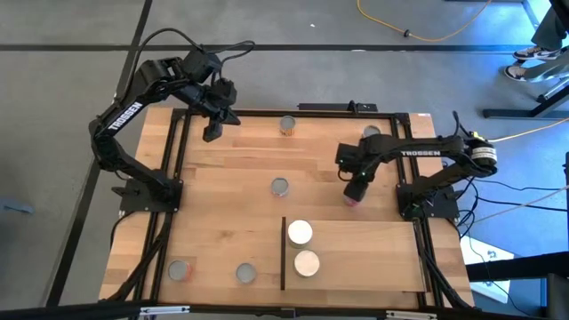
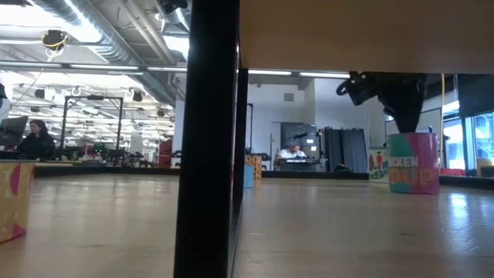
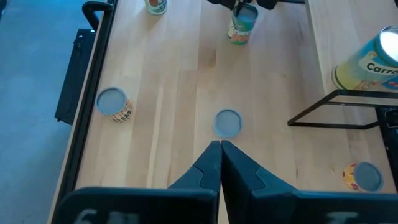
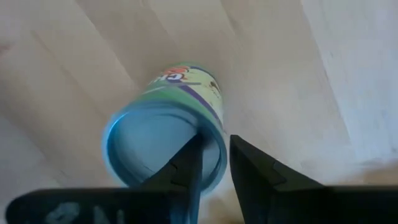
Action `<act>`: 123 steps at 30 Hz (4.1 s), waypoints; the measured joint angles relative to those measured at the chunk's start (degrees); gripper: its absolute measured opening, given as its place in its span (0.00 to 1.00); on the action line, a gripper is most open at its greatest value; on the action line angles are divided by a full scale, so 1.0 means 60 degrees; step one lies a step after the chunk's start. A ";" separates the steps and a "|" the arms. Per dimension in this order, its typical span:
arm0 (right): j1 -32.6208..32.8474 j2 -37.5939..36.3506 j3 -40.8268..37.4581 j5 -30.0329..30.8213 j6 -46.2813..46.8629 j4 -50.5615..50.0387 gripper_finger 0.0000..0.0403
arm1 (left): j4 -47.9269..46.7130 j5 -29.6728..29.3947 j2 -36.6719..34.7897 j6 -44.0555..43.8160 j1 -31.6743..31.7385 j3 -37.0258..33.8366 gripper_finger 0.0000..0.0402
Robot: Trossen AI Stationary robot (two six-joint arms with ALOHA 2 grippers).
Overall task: Pick and place cans onto a shelf
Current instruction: Put the canned chicken soup on the shelf
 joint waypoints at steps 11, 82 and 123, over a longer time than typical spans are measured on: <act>-0.0053 -0.0006 -0.0270 -0.0144 -0.0021 0.0373 0.03 | 0.0000 -0.0004 0.0000 -0.0004 0.0000 0.0000 0.00; 0.6141 0.3488 0.8825 -0.2378 0.1953 -0.2832 0.01 | -0.0007 -0.0033 0.0000 0.0582 -0.1118 0.0000 0.00; 0.5818 0.3553 0.8818 -0.2597 0.1466 -0.2298 0.12 | -0.0011 -0.0044 -0.0001 0.0526 -0.1111 0.0000 0.00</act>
